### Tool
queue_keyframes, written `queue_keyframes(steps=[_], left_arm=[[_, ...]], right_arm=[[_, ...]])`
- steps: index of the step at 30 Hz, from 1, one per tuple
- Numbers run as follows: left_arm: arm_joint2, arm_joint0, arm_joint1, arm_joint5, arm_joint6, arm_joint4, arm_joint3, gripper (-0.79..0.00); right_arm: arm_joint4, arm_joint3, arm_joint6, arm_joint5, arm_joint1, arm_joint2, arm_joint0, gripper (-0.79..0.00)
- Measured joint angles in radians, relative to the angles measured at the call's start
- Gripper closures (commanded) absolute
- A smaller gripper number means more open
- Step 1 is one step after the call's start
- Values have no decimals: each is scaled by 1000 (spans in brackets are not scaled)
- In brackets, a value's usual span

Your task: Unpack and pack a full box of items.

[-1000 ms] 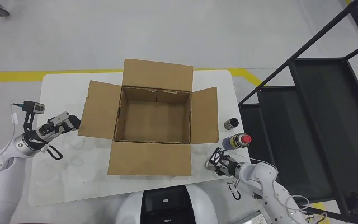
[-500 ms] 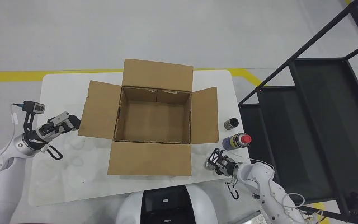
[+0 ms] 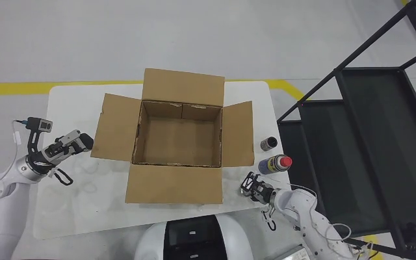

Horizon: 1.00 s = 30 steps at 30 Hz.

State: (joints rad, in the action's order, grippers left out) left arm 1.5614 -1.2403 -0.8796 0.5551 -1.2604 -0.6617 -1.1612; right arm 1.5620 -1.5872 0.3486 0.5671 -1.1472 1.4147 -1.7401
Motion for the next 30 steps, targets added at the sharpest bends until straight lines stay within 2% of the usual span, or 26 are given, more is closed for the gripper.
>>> queue_keyframes(steps=[4,14,20,25,30], left_arm=[[0,0,0,0,0,0,0,-785],[0,0,0,0,0,0,0,-785],[0,0,0,0,0,0,0,-785],[0,0,0,0,0,0,0,-785],[0,0,0,0,0,0,0,-785]], right_arm=[[-2,-67,-28,40,13,47,-60,0],[-51,-339,-177,153,41,207,-250,0],[-75,-416,-207,192,47,208,-265,0],[-110,-427,-250,239,50,192,-250,0],[-111,-427,-251,241,50,192,-249,0]])
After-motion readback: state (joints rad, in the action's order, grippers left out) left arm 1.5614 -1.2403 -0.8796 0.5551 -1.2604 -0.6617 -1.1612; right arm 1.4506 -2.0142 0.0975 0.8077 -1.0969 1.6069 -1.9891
